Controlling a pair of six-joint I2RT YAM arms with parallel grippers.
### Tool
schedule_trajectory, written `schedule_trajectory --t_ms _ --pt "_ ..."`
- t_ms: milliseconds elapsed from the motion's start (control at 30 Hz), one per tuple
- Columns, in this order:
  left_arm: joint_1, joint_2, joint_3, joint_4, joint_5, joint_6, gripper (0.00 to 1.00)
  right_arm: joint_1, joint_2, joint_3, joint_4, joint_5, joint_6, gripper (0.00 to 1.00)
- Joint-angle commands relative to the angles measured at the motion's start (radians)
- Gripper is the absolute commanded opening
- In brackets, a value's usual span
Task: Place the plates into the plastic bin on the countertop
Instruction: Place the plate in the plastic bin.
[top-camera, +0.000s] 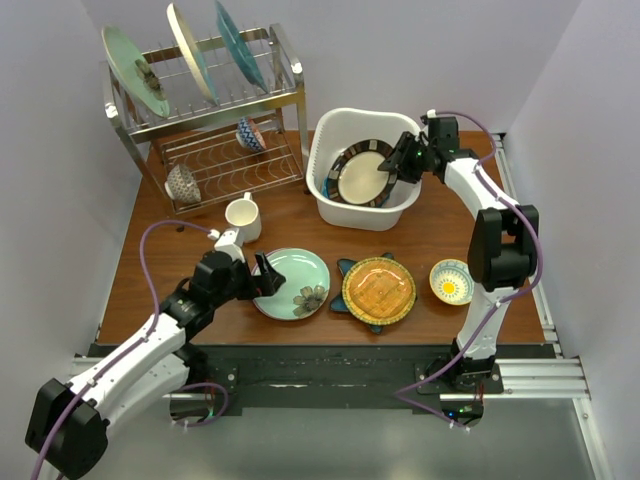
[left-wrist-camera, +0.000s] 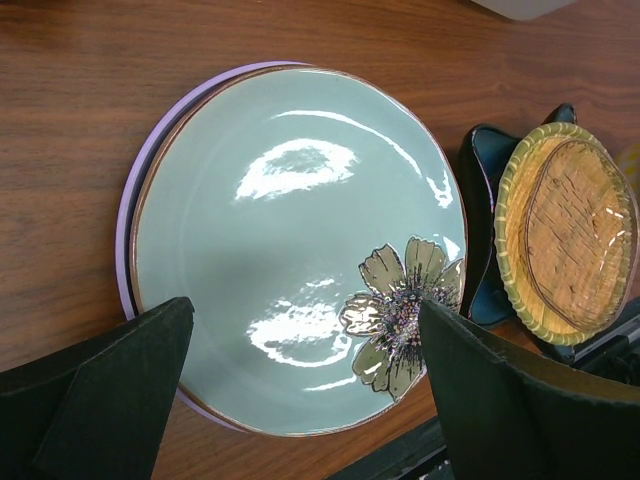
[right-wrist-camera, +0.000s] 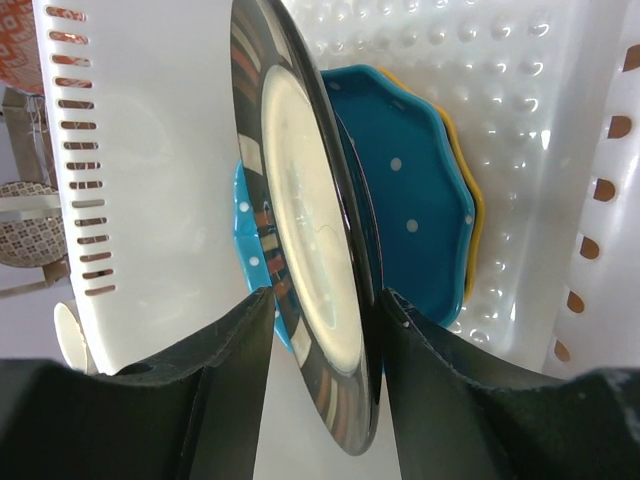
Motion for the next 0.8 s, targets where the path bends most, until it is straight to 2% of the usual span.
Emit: schedule_trajectory --t_ms 0,333,533,767 --pt "-0.005 0.006 -0.008 0.064 0.011 0.020 1.00 -0.011 -0.028 0.016 -0.050 0.064 -0.057 0.50" --pt "-0.005 -0.031 -0.019 0.028 -0.008 0.012 1.00 0.004 -0.055 0.076 -0.122 0.146 -0.101 0.54" --pt "-0.005 -0.054 -0.009 -0.027 -0.024 0.015 1.00 0.021 -0.022 0.106 -0.159 0.169 -0.126 0.54" --pt "-0.005 -0.054 -0.008 -0.017 -0.017 0.002 1.00 0.059 0.047 0.188 -0.259 0.221 -0.191 0.54"
